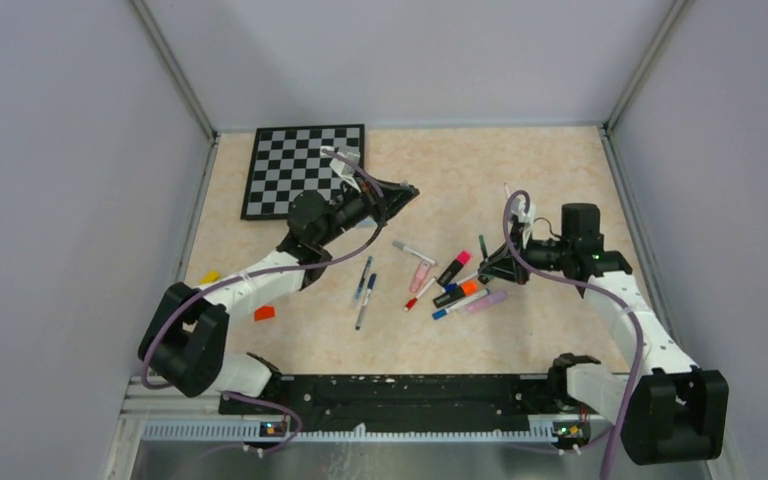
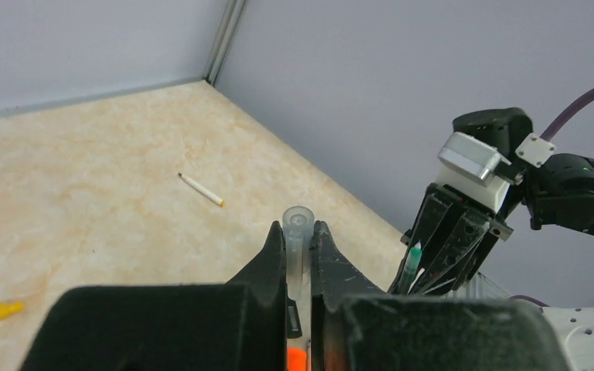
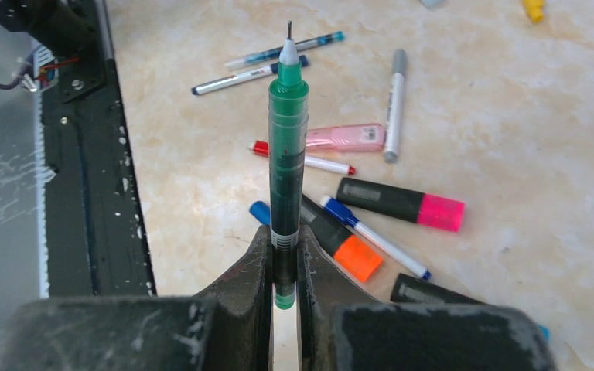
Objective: Open the pen caps
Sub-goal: Open the pen cap from the pen, then place the pen cap at the center of the board.
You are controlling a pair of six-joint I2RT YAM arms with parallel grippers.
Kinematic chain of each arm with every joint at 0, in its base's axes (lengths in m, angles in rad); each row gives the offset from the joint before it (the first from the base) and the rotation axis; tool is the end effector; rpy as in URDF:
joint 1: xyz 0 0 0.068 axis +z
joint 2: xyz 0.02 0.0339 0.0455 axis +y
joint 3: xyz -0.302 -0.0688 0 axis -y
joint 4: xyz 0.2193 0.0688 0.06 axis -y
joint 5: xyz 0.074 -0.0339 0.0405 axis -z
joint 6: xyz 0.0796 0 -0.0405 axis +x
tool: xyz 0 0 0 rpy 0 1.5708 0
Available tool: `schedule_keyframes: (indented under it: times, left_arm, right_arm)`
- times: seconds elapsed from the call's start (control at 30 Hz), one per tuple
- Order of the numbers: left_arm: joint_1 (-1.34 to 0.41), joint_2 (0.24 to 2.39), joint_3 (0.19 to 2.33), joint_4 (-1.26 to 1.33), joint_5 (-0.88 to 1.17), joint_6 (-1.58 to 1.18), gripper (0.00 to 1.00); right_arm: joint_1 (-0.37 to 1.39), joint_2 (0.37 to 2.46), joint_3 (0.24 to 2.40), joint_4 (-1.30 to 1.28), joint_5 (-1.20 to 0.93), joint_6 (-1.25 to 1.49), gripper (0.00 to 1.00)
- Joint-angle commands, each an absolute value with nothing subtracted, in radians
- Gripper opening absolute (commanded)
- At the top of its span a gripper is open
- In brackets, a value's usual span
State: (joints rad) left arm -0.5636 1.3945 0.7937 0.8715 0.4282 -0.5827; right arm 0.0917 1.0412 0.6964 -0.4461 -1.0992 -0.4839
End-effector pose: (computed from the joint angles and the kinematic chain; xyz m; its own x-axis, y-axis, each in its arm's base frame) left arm 0.2553 -0.2005 0.3755 -0.2648 -0.4248 -0.8657 0.8126 0.3850 -0.4375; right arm 0.1644 0.0863 0.2781 -0.3171 -0.2414 -0.9171 -0.9184 0.3194 0.2335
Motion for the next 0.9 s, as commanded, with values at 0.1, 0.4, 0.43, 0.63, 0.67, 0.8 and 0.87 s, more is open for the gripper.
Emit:
schedule_keyframes:
  times: [0.1, 0.4, 0.43, 0.63, 0.67, 0.8, 0.87]
  left_arm:
    - [-0.559, 1.460, 0.822, 0.730, 0.412, -0.588, 0.00]
    - [-0.561, 1.654, 1.078, 0.304, 0.175, -0.535, 0.00]
    - [-0.561, 1.683, 1.117, 0.243, 0.159, -0.534, 0.00]
    - [-0.571, 1.887, 1.368, -0.008, 0.041, -0.531, 0.00]
    - [-0.575, 1.926, 1.420, -0.075, -0.001, -0.534, 0.00]
    - [-0.586, 2.071, 1.642, -0.265, -0.074, -0.537, 0.00]
    - [-0.589, 2.127, 1.702, -0.289, -0.085, -0.533, 0.00]
  right_arm:
    - [0.033, 1.011, 0.730, -0.432, -1.024, -0.498, 0.00]
    - [0.016, 1.005, 0.730, -0.417, -0.973, -0.480, 0.00]
    - [0.016, 1.004, 0.729, -0.415, -0.971, -0.479, 0.00]
    - [0.016, 1.000, 0.730, -0.410, -0.957, -0.474, 0.00]
    - [0.015, 1.000, 0.730, -0.410, -0.956, -0.474, 0.00]
    - [0.013, 0.996, 0.730, -0.410, -0.950, -0.474, 0.00]
    - [0.011, 0.994, 0.730, -0.410, -0.950, -0.473, 0.00]
